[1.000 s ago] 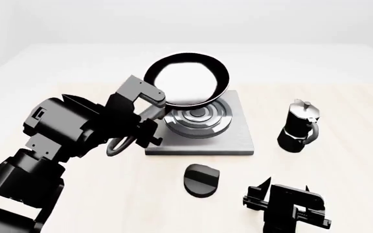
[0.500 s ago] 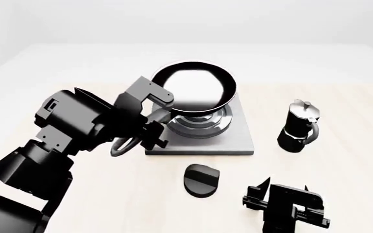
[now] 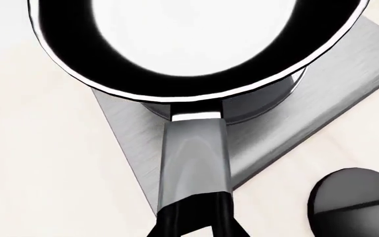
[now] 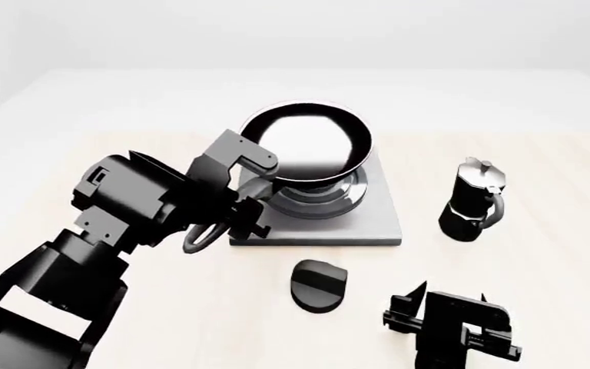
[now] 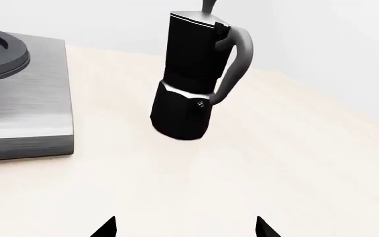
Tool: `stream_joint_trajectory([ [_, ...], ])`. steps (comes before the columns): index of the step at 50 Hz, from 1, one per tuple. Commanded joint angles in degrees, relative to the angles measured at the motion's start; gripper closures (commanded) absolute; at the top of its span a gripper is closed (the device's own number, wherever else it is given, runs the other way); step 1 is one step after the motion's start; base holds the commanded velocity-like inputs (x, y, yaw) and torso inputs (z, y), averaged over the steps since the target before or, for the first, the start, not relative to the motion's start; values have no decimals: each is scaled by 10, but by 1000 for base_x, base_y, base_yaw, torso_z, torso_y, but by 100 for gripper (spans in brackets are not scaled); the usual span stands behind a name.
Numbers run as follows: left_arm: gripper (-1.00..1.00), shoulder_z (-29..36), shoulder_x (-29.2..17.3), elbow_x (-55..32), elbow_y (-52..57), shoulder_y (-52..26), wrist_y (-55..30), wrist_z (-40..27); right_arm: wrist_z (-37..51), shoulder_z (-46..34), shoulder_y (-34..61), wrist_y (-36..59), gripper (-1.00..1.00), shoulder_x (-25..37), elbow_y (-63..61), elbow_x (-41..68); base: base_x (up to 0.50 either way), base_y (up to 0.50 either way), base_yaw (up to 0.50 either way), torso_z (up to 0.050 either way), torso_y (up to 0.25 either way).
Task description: Turn on the stove and put the frying pan on it.
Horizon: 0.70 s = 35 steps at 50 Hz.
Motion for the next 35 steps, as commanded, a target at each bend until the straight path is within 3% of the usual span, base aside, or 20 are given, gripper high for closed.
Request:
stream_joint_trajectory([
  [1, 100, -18, 0, 4, 18, 0, 13, 1, 0, -2, 1, 1, -100, 1, 1, 2, 0, 0, 0, 0, 0],
  [14, 100, -14, -5, -1, 48, 21, 23, 0, 0, -4, 2, 2, -100, 2, 1, 4, 0, 0, 0, 1, 2],
  [35, 100, -3, 13, 23, -21, 36, 80, -10, 3, -7, 2, 6, -100, 4, -3, 6, 0, 0, 0, 0, 2],
])
